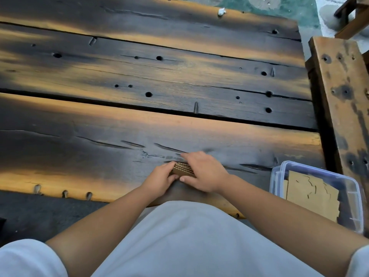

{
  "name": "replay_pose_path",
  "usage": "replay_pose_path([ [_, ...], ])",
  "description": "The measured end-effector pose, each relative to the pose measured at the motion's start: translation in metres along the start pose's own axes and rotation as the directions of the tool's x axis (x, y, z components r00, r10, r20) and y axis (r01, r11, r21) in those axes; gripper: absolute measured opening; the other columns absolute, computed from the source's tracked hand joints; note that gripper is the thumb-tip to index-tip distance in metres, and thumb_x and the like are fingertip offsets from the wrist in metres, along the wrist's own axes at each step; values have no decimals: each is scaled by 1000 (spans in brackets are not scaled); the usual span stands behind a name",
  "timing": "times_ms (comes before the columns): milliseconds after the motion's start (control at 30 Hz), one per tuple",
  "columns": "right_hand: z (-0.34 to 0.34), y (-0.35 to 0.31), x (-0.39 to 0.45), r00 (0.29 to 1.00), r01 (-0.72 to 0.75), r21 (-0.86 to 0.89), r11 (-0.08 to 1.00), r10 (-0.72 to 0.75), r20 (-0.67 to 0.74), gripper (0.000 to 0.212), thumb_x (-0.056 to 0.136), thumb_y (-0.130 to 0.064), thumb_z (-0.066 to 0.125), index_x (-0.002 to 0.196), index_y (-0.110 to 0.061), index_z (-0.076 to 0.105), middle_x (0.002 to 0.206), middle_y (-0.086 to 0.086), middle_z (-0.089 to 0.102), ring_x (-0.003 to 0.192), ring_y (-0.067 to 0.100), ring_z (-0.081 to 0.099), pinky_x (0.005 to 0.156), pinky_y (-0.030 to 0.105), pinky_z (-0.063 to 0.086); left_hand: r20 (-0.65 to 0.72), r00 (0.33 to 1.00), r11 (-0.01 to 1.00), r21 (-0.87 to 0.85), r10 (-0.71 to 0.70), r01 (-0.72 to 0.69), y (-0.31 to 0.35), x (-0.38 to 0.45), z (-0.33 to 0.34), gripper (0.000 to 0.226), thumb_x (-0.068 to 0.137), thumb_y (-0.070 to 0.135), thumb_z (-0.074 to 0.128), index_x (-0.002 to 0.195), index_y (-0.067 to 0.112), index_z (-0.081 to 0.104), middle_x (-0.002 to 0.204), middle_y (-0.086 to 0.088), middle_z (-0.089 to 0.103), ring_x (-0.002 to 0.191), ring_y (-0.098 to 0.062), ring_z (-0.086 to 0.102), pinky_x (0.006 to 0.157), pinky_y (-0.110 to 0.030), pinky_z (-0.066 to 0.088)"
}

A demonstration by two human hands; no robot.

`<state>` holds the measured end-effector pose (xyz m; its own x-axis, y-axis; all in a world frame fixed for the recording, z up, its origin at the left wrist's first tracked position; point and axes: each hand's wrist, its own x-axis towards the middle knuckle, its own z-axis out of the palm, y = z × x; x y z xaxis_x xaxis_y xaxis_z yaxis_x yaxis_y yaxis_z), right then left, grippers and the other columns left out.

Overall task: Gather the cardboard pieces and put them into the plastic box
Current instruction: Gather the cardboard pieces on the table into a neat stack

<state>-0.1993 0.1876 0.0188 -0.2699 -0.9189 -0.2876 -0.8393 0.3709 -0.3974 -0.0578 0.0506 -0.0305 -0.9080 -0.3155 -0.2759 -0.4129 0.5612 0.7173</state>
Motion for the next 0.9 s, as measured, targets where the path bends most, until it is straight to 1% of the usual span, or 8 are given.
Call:
replay_pose_path([
  [67, 2, 11, -19, 982, -21, 28, 999, 26, -186, 78, 83, -68, 47, 143, -22, 30, 139, 2, 46, 127, 23, 39, 104, 41, 35, 8, 1000, 1000, 2, 13, -13, 1, -1, -2, 18, 86, 10, 64, 103, 8, 59, 104, -11, 67, 96, -26, 60, 78, -28, 41],
  [133, 12, 24, -45, 958, -124, 110, 986, 148, -246, 84, 81, -71, 47, 146, -23, 22, 148, 1, 35, 135, 20, 29, 111, 39, 28, 2, 1000, 1000, 4, 4, -4, 2, -4, -2, 18, 87, 11, 63, 104, 11, 59, 105, -8, 67, 97, -24, 60, 77, -27, 41],
  [267, 46, 41, -88, 874, -412, 384, 826, 478, -90, 96, 77, -66, 60, 150, -25, 12, 158, -4, 20, 143, 15, 16, 114, 35, 19, -19, 999, 999, -2, -47, 47, 4, -11, 0, 19, 88, 12, 62, 106, 13, 57, 105, -6, 67, 96, -23, 60, 77, -28, 42],
  [367, 63, 38, -93, 898, -403, 413, 817, 439, 7, 94, 80, -54, 67, 152, -25, 13, 156, -3, 28, 143, 17, 23, 114, 35, 24, -37, 995, 995, -26, -95, 94, 10, -12, 1, 14, 88, 12, 62, 100, 14, 56, 99, -8, 68, 92, -25, 61, 74, -30, 43],
  [500, 68, 24, -75, 865, -439, 447, 780, 501, -24, 85, 87, -43, 64, 152, -22, 13, 152, 0, 37, 139, 19, 32, 110, 36, 32, -28, 985, 985, -40, -170, 169, 16, -14, 5, 12, 88, 14, 62, 94, 16, 51, 93, -8, 67, 89, -27, 61, 71, -33, 45],
  [633, 60, 21, -61, 853, -430, 428, 795, 512, -95, 66, 91, -34, 59, 147, -23, 25, 138, 4, 50, 128, 24, 43, 102, 40, 40, -81, 968, 967, -114, -237, 227, 23, -14, 10, 38, 89, 13, 60, 125, 17, 49, 112, -5, 65, 103, -24, 59, 87, -36, 48],
  [767, 53, 26, -58, 860, -407, 346, 846, 482, -167, 53, 93, -32, 55, 139, -31, 29, 119, 0, 61, 112, 26, 55, 83, 41, 48, -124, 958, 958, -163, -257, 236, 31, -11, 14, 59, 89, 10, 60, 140, 30, 36, 110, 6, 58, 100, -15, 55, 86, -28, 44],
  [900, 55, 34, -62, 882, -385, 287, 877, 441, -166, 42, 94, -38, 52, 133, -34, 35, 111, -1, 63, 105, 24, 56, 73, 38, 46, -130, 960, 964, -134, -248, 231, 31, -13, 19, 36, 89, 13, 59, 122, 24, 48, 109, -1, 63, 99, -21, 59, 82, -30, 45],
])
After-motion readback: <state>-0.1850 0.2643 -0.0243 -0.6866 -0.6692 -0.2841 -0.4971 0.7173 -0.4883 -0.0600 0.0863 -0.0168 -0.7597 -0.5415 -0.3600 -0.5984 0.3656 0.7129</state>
